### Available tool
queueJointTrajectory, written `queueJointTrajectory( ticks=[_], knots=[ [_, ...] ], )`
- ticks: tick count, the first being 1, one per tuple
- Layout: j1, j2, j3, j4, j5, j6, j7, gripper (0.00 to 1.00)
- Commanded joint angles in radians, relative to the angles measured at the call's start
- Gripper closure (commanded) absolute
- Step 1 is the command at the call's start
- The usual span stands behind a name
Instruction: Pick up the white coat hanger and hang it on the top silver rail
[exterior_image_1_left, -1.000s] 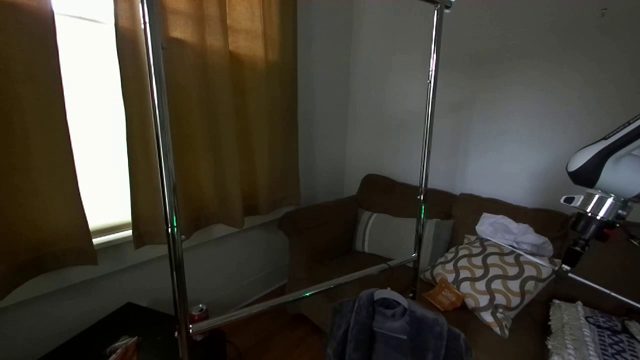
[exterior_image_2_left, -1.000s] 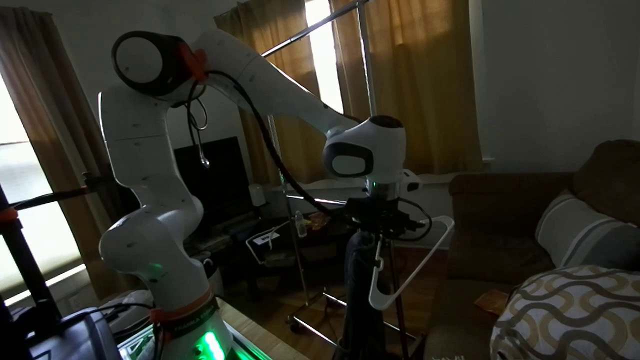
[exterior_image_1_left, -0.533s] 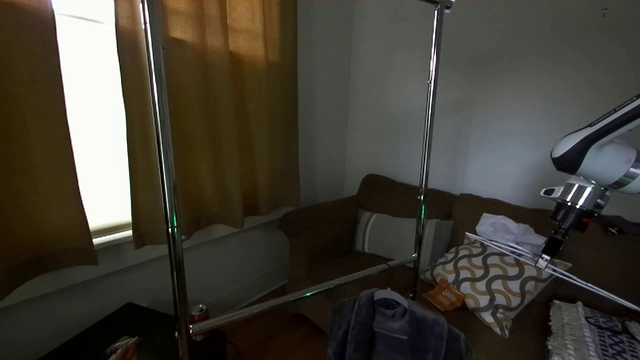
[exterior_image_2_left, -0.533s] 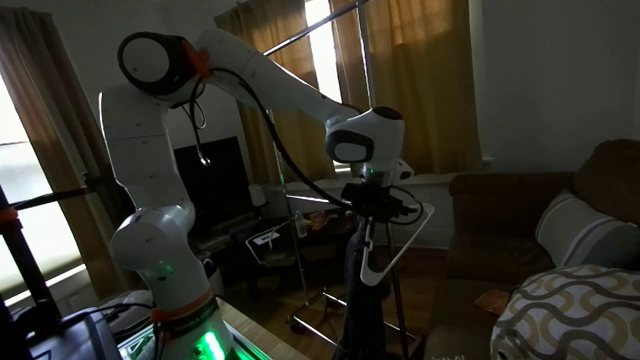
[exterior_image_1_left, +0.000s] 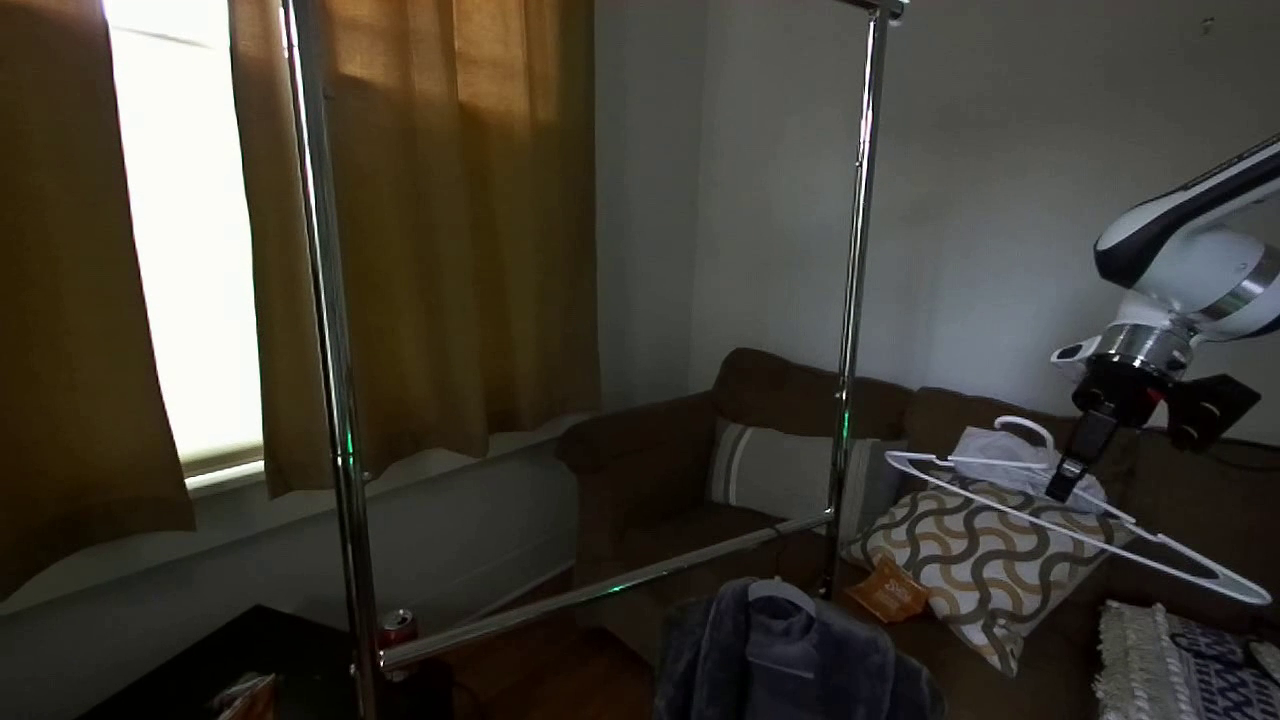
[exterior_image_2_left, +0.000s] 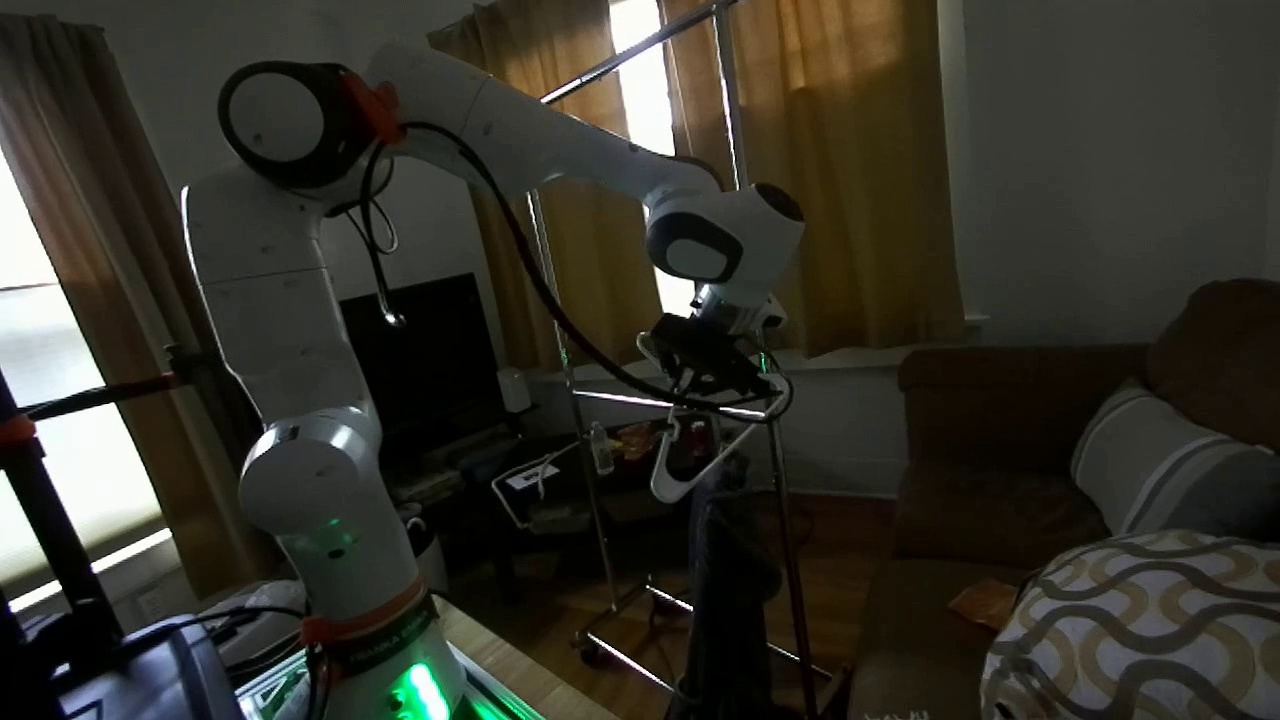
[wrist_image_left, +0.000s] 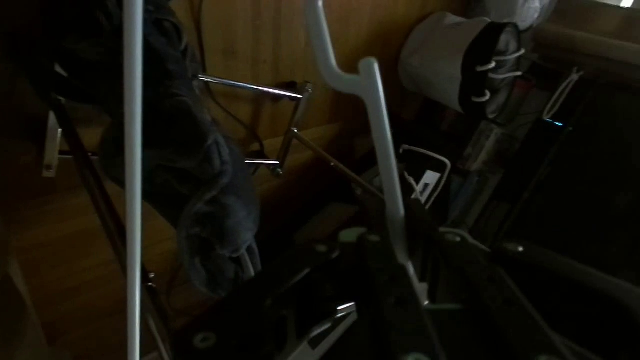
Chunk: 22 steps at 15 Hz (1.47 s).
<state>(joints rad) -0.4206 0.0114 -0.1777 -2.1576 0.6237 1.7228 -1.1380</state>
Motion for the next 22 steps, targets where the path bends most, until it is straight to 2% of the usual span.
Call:
queueJointTrajectory(
  ticks=[1, 10, 12, 13, 15, 21, 22],
  knots=[
    [0.055, -0.03, -0.046, 0.017, 0.081, -0.112, 0.038, 0.96],
    [0.117, -0.018, -0.053, 0.143, 0.391, -0.388, 0.091, 0.96],
    [0.123, -0.008, -0.053, 0.189, 0.42, -0.473, 0.099, 0.96],
    [0.125, -0.023, -0.052, 0.151, 0.387, -0.408, 0.076, 0.85],
    [0.128, -0.021, -0.052, 0.178, 0.4, -0.446, 0.085, 0.85],
    [0.128, -0.014, -0.053, 0.185, 0.4, -0.453, 0.086, 0.85],
    [0.13, -0.012, -0.051, 0.191, 0.426, -0.456, 0.077, 0.96]
  ],
)
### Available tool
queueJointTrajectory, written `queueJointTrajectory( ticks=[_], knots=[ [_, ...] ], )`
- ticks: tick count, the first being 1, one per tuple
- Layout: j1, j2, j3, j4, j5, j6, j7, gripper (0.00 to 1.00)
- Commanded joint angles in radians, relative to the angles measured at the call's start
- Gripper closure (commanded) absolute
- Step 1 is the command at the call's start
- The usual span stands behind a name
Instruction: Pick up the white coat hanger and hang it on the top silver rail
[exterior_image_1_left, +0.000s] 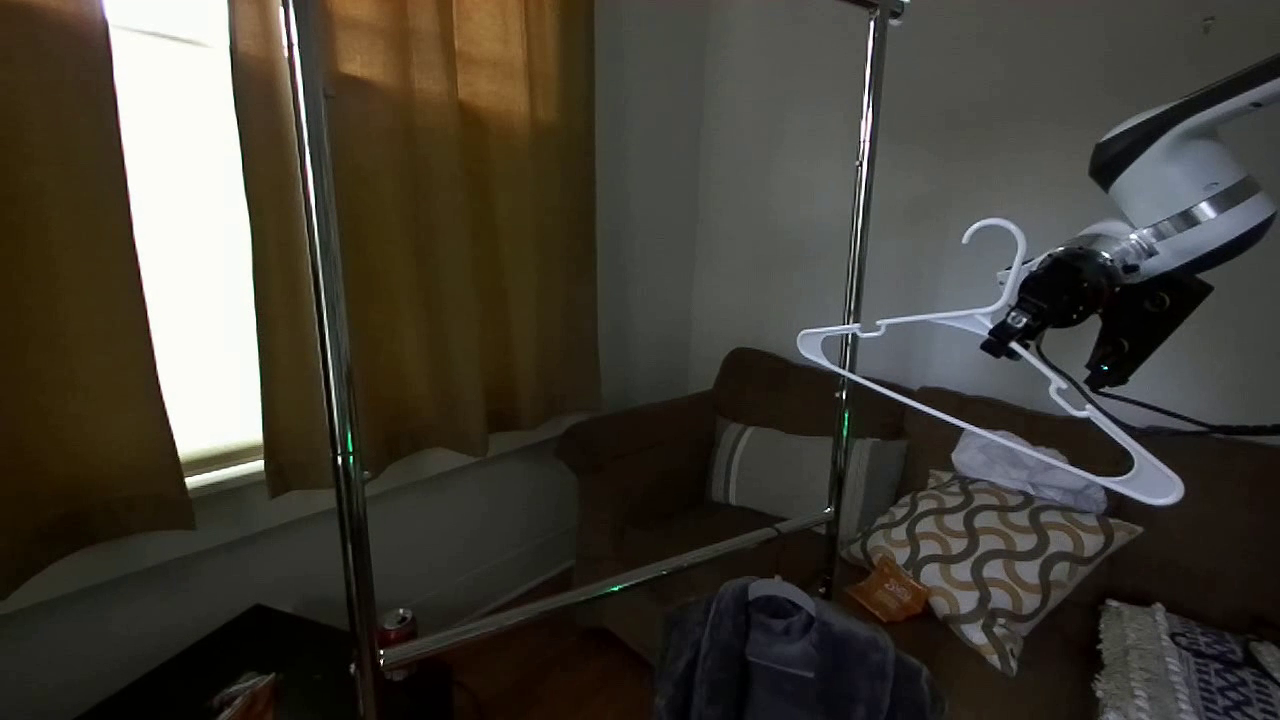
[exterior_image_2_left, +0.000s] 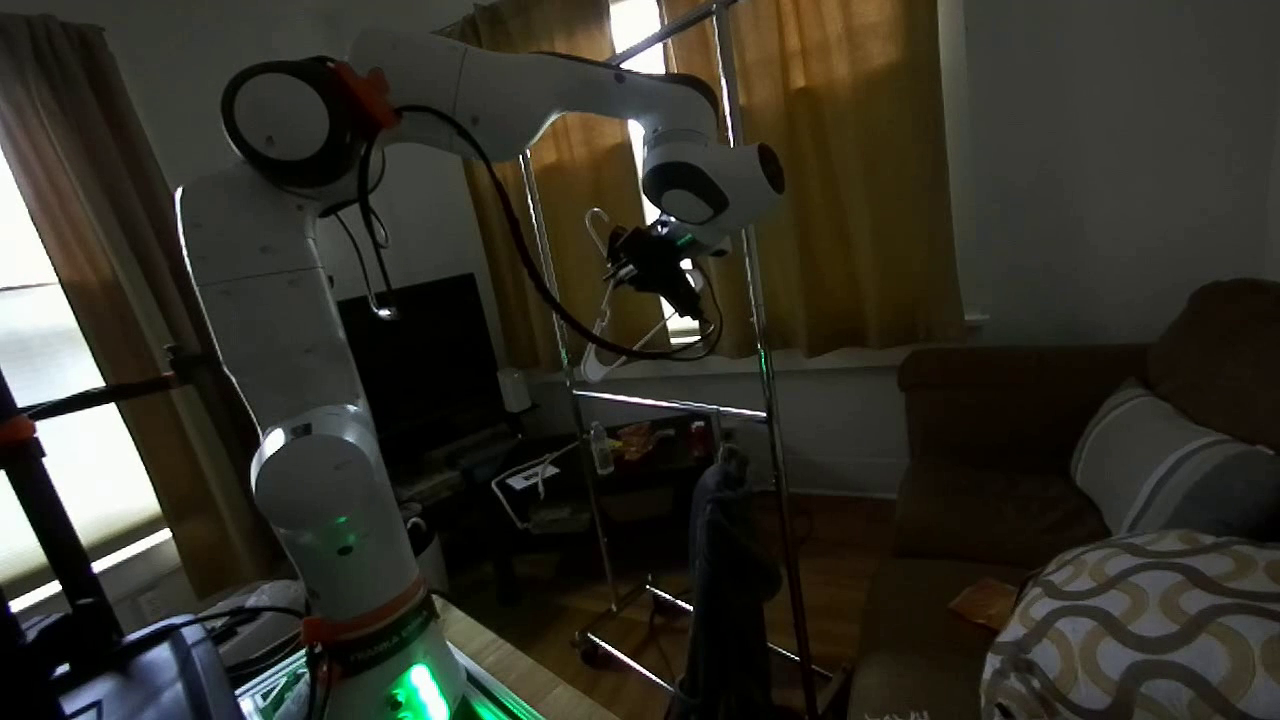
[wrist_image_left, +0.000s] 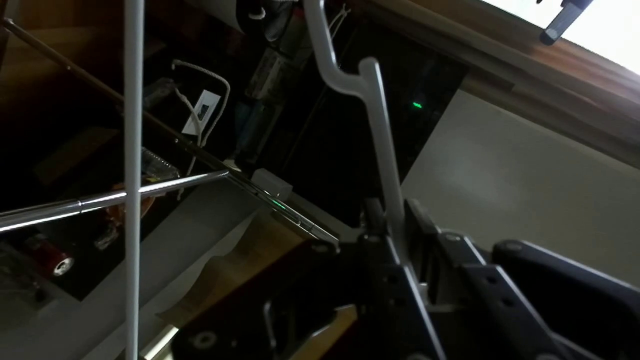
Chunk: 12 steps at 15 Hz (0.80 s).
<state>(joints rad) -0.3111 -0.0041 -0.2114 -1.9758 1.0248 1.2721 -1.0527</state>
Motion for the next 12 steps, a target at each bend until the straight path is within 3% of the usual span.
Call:
queueJointTrajectory(
  ticks=[1, 8, 12],
  knots=[
    [0.023, 0.005, -0.016, 0.018, 0.061, -0.013, -0.006, 0.96],
    [0.054, 0.02, -0.005, 0.113, 0.324, -0.049, 0.073, 0.96],
    [0.089, 0.024, 0.018, 0.194, 0.374, -0.007, 0.177, 0.96]
  ],
)
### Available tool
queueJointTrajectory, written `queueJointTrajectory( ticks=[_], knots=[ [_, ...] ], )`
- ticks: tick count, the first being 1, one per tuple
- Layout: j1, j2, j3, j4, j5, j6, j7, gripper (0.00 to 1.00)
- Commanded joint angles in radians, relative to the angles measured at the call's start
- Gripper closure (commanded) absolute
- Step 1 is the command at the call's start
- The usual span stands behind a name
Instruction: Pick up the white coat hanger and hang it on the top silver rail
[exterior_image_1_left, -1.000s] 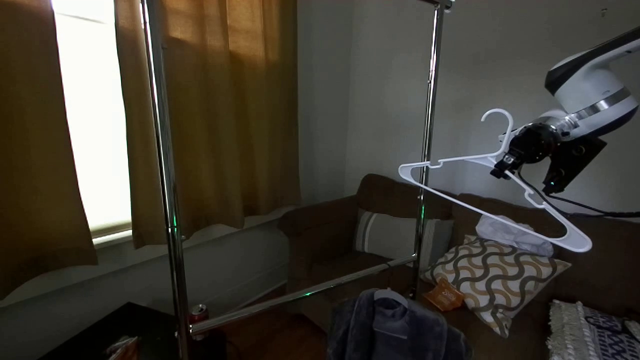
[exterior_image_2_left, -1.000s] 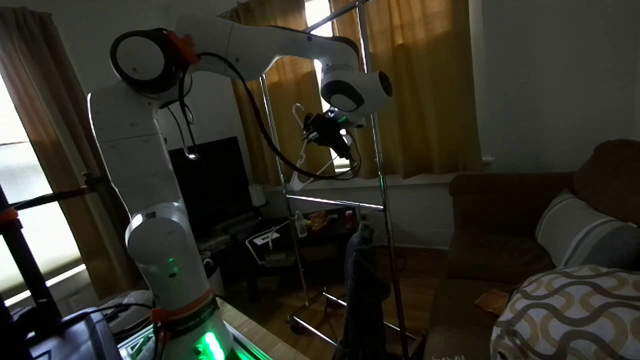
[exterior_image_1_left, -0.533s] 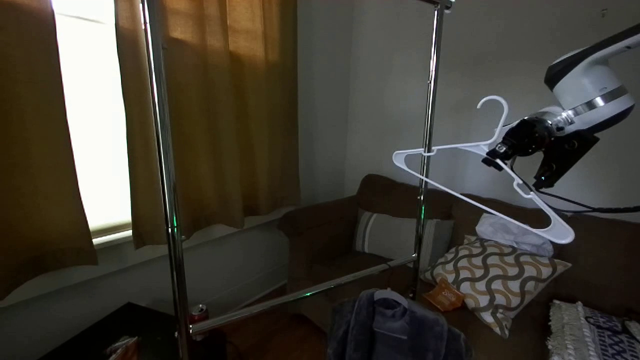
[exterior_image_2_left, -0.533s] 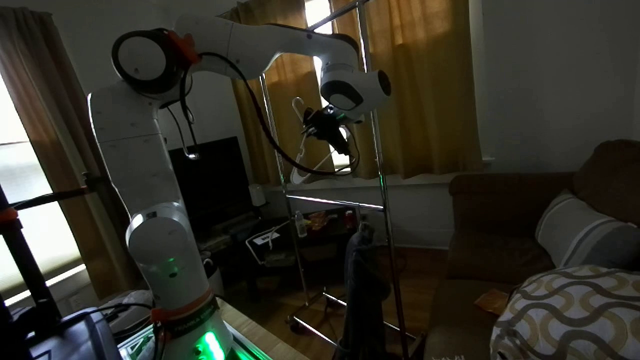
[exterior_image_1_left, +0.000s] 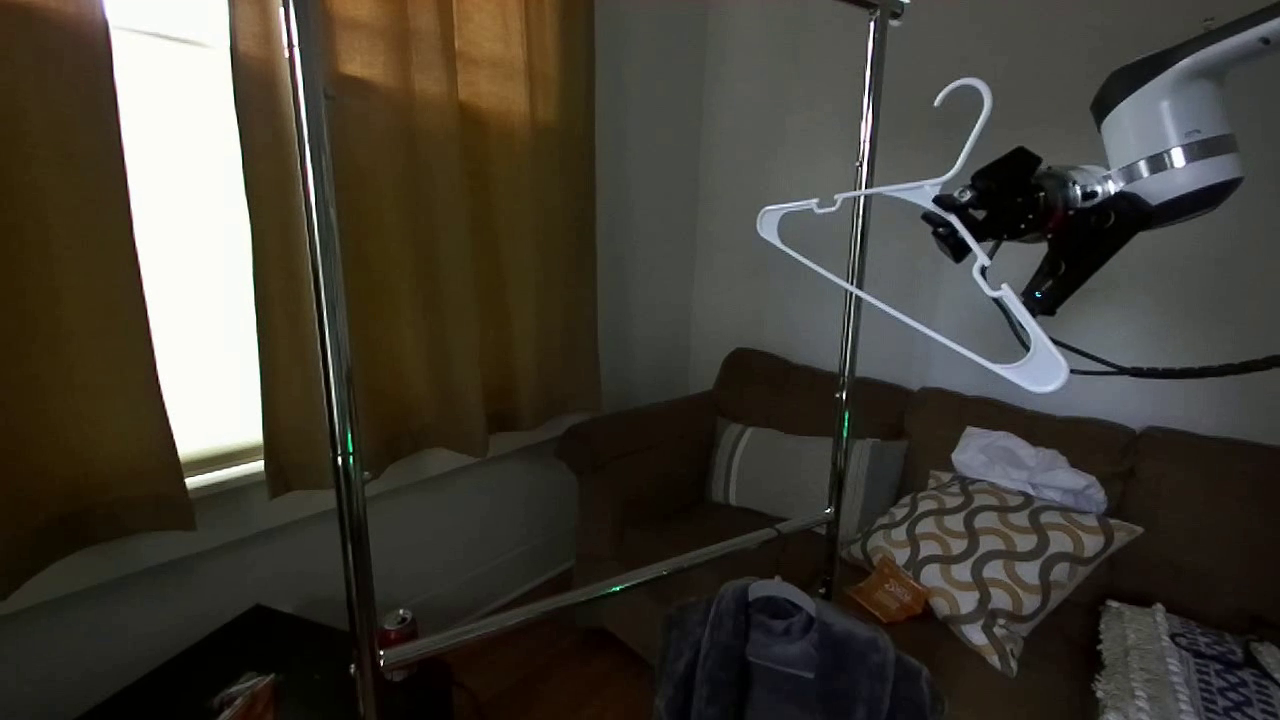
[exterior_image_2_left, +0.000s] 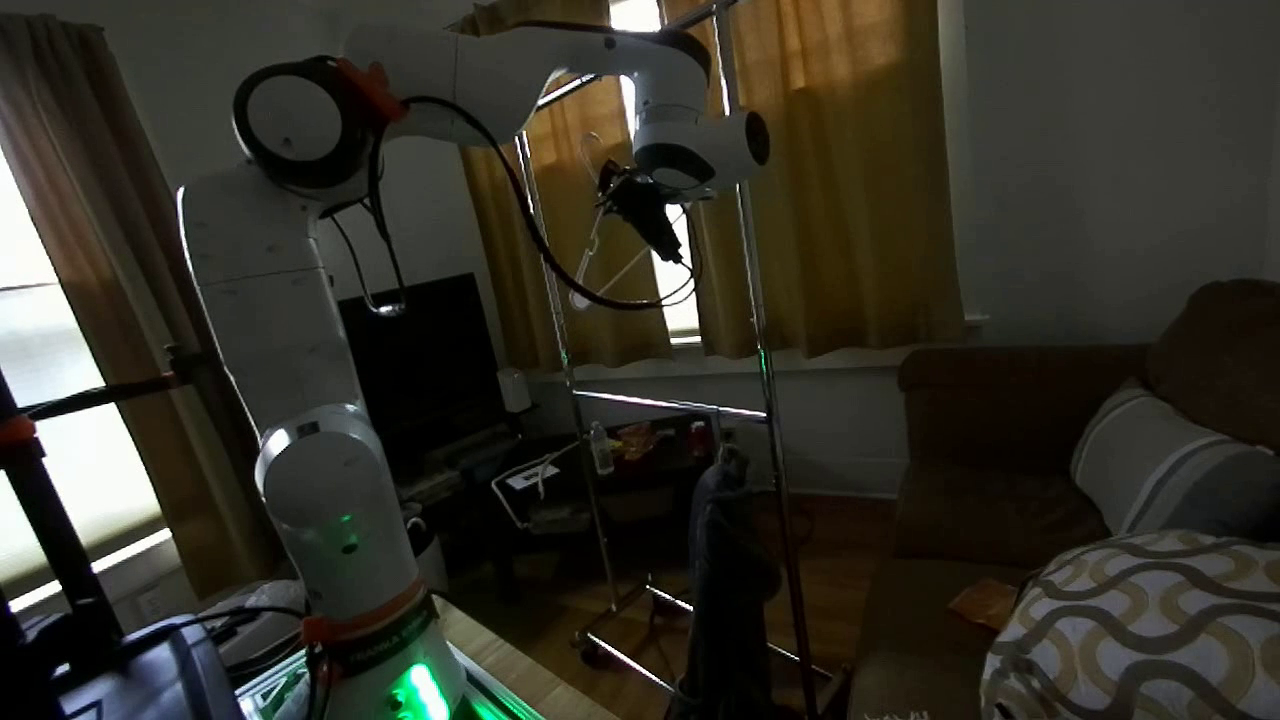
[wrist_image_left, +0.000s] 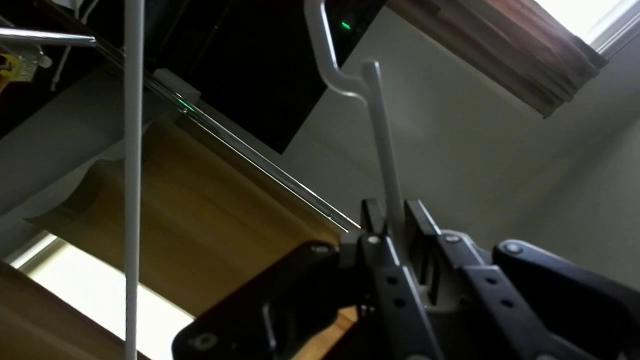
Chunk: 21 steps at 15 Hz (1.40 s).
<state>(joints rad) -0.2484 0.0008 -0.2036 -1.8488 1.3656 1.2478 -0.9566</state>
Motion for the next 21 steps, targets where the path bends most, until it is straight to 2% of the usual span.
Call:
queueJointTrajectory(
  ticks=[1, 10, 11, 12, 17, 18, 21],
  knots=[
    [0.034, 0.023, 0.015, 0.093, 0.033, 0.021, 0.113, 0.96],
    [0.075, 0.07, 0.047, 0.31, 0.012, 0.08, 0.321, 0.96],
    [0.068, 0.049, 0.042, 0.259, 0.018, 0.062, 0.274, 0.96],
    [0.069, 0.051, 0.043, 0.271, 0.017, 0.064, 0.279, 0.85],
    [0.068, 0.056, 0.043, 0.271, 0.017, 0.064, 0.278, 0.85],
    [0.071, 0.053, 0.045, 0.281, 0.018, 0.074, 0.273, 0.96],
    [0.078, 0.057, 0.051, 0.325, 0.012, 0.094, 0.283, 0.96]
  ],
)
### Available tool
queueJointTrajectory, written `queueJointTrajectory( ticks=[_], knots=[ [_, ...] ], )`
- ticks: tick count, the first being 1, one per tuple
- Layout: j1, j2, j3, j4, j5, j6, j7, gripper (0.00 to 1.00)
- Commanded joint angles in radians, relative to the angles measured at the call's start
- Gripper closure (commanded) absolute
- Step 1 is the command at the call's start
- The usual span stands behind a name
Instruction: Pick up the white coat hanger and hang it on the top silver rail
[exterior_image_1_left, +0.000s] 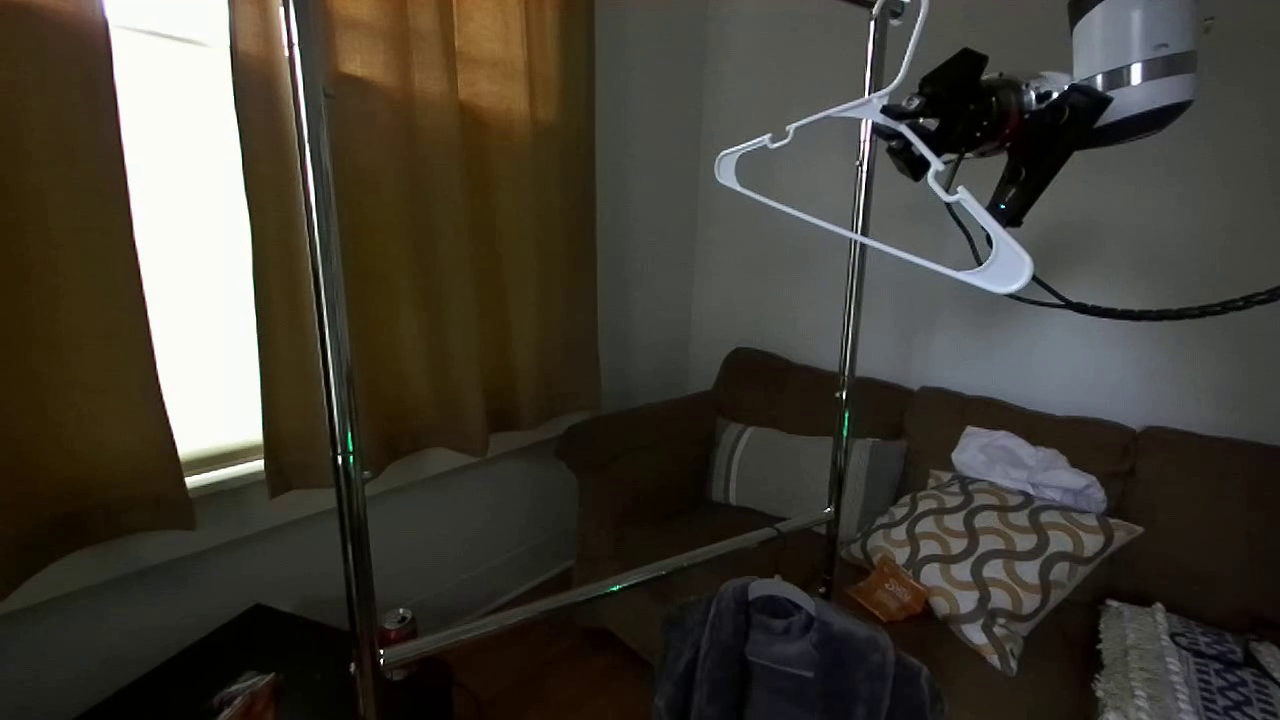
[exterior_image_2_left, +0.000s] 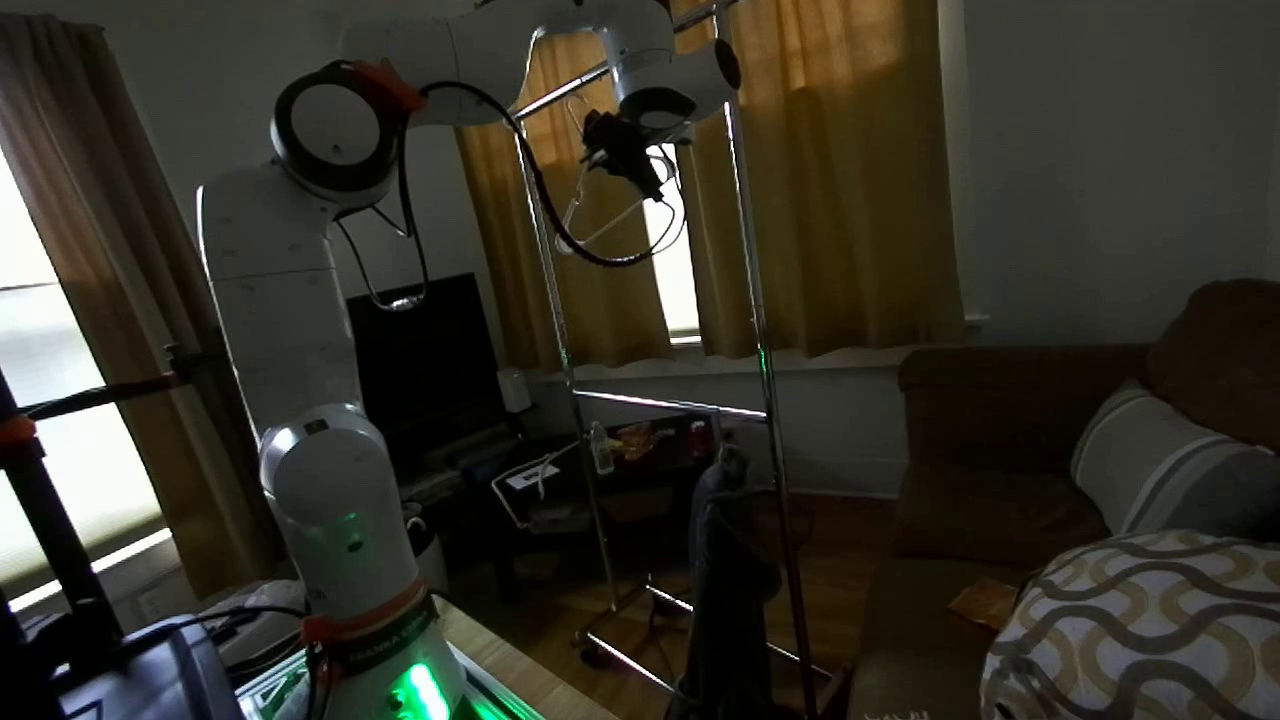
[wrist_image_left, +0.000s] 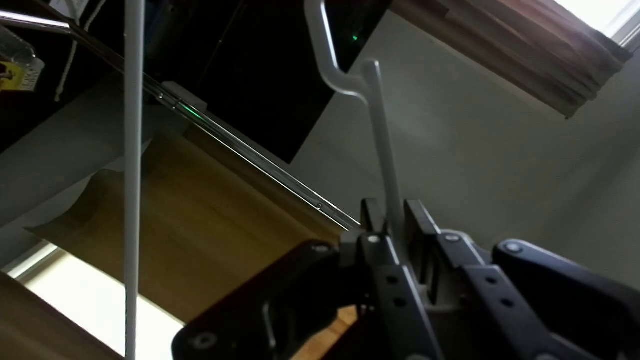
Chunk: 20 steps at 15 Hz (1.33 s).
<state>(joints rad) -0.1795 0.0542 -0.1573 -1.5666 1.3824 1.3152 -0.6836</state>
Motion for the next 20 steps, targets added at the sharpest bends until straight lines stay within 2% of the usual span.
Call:
queueJointTrajectory(
  ticks=[1, 7, 11, 15, 16, 20],
  knots=[
    [0.011, 0.009, 0.006, 0.064, -0.008, 0.031, 0.013, 0.96],
    [0.024, 0.047, 0.016, 0.195, -0.036, 0.098, 0.07, 0.96],
    [0.024, 0.105, 0.028, 0.318, -0.021, 0.12, 0.104, 0.96],
    [0.026, 0.165, 0.041, 0.442, -0.052, 0.124, 0.122, 0.96],
    [0.024, 0.118, 0.033, 0.351, -0.015, 0.121, 0.088, 0.85],
    [0.026, 0.153, 0.038, 0.411, -0.028, 0.121, 0.095, 0.85]
  ],
)
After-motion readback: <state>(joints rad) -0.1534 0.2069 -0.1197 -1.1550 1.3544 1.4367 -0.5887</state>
